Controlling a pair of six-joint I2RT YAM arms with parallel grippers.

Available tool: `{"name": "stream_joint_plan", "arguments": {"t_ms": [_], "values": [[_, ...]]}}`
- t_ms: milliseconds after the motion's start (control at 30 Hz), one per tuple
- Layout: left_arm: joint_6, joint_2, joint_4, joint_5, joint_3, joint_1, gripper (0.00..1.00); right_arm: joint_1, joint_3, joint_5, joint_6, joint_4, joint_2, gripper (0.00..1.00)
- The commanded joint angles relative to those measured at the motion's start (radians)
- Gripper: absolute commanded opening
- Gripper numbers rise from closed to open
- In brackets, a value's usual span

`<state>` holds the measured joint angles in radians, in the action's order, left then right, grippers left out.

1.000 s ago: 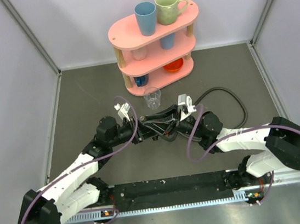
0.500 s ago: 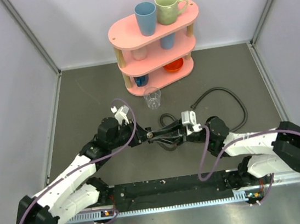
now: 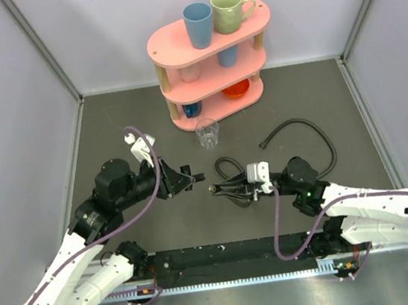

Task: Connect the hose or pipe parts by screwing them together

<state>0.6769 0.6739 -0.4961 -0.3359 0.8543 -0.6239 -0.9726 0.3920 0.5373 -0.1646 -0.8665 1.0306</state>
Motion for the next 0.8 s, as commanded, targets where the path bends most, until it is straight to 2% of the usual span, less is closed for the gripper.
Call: {"name": "stream_joint_plan", "arguments": {"t_ms": [0, 233, 433, 767], "values": [[-0.074, -0.014, -0.058, -0.06, 0.097, -0.002, 0.0, 0.008, 0.073, -0.045, -0.099, 0.158, -0.037, 0.0], [-0.109, 0.05, -0.104, -0.14, 0.143, -0.002, 0.0, -0.021, 0.162, -0.118, -0.226, 0.302, -0.006, 0.0], [-0.1, 0.085, -0.145, -0.124, 0.17, -0.002, 0.0, -0.08, 0.203, -0.21, -0.344, 0.357, 0.0, 0.0], [-0.069, 0.116, -0.167, -0.103, 0.198, -0.002, 0.0, -0.127, 0.219, -0.255, -0.409, 0.374, 0.009, 0.0]]}}
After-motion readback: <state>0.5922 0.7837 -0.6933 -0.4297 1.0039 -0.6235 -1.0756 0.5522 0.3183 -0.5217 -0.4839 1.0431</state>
